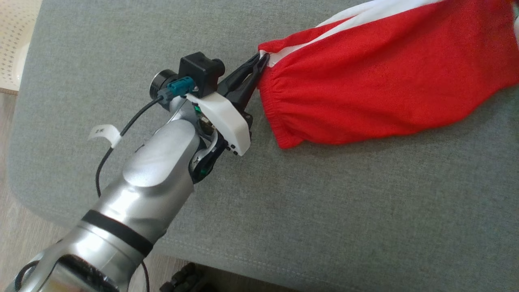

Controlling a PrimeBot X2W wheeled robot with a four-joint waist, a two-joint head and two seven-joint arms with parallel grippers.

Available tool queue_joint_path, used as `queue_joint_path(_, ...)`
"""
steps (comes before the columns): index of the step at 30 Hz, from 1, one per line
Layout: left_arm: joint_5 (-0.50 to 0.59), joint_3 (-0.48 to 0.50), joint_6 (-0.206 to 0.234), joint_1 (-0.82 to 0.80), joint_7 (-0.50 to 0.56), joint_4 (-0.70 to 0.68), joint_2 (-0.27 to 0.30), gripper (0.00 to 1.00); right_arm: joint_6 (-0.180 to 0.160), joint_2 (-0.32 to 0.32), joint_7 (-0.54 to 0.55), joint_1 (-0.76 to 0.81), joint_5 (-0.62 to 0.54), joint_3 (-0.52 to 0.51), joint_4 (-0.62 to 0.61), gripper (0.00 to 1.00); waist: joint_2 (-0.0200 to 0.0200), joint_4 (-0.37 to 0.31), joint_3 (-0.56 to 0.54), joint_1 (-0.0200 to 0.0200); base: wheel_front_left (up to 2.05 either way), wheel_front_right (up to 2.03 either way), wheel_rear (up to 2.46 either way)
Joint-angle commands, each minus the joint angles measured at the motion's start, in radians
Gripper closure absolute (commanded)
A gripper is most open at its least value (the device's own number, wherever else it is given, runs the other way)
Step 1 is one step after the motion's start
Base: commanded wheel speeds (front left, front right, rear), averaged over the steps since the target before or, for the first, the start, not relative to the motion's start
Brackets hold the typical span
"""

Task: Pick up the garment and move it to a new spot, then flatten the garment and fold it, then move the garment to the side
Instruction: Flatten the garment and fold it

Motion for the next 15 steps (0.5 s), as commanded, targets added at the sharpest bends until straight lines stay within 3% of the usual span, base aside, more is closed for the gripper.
queue_joint_path(1,0.003,0.030,-0.005,-0.041,-0.011,-0.016,0.021,1.00,0.007,-0.007,-0.014,-0.010,0.007,-0.009,-0.003,0.00,0.0001,-0.001,-0.001,-0.0002,0.00,0.00,0.00)
queue_joint_path(2,0.002,0.030,-0.005,-0.042,-0.012,-0.010,0.019,0.71,0.007,0.000,-0.024,-0.010,0.017,-0.009,0.013,0.00,0.0001,-0.003,-0.001,-0.0002,0.00,0.00,0.00)
queue_joint_path(3,0.002,0.031,-0.005,-0.042,-0.012,-0.004,0.018,0.53,0.007,0.007,-0.038,-0.010,0.028,-0.009,0.029,0.00,0.0001,-0.004,-0.003,-0.0002,0.00,0.00,0.00)
queue_joint_path(4,0.002,0.032,-0.005,-0.040,-0.013,0.009,0.017,0.01,0.007,0.021,-0.065,-0.005,0.049,-0.014,0.067,0.00,0.0001,-0.010,-0.012,-0.0002,0.00,0.00,0.00)
queue_joint_path(9,0.001,0.058,-0.004,-0.022,-0.013,0.027,0.025,0.00,0.007,0.065,-0.171,0.042,0.099,-0.073,0.179,0.00,0.0001,-0.036,-0.055,-0.0002,0.00,0.00,0.00)
queue_joint_path(15,-0.002,0.156,0.026,0.043,-0.013,-0.013,0.054,0.00,0.007,0.150,-0.303,0.152,0.146,-0.166,0.265,0.00,0.0001,-0.098,-0.140,-0.0002,0.00,0.00,0.00)
